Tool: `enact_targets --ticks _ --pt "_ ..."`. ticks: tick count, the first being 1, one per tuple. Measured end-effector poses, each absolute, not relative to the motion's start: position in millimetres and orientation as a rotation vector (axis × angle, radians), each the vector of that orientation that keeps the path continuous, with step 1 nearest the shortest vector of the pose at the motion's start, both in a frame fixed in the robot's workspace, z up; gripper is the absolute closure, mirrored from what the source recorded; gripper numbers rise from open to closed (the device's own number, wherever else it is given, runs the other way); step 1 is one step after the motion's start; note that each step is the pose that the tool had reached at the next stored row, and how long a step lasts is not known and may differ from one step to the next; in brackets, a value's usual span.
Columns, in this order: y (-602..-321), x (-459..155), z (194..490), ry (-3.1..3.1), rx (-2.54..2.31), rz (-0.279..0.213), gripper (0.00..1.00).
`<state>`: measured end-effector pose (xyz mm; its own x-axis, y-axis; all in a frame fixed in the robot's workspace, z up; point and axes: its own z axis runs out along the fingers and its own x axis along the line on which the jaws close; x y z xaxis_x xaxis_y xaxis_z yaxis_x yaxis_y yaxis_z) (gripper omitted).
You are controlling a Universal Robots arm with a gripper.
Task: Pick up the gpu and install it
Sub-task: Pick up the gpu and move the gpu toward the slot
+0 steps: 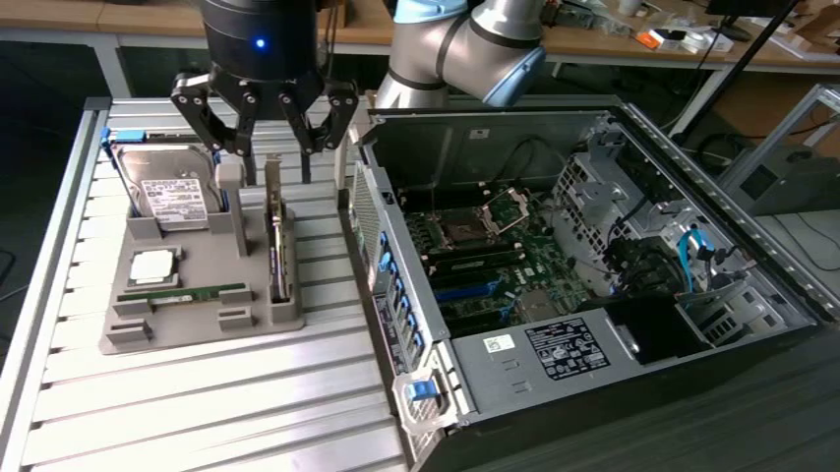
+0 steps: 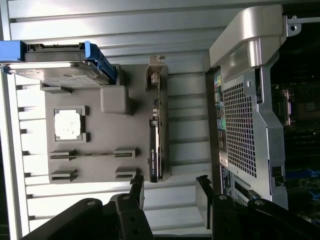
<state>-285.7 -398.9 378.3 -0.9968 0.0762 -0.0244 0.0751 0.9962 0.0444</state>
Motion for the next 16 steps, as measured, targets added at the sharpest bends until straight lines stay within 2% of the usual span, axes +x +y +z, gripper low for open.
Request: enact_targets --ticks 16 --pt "-399.0 -285.7 368.8 3.112 0.118 0.068 0.46"
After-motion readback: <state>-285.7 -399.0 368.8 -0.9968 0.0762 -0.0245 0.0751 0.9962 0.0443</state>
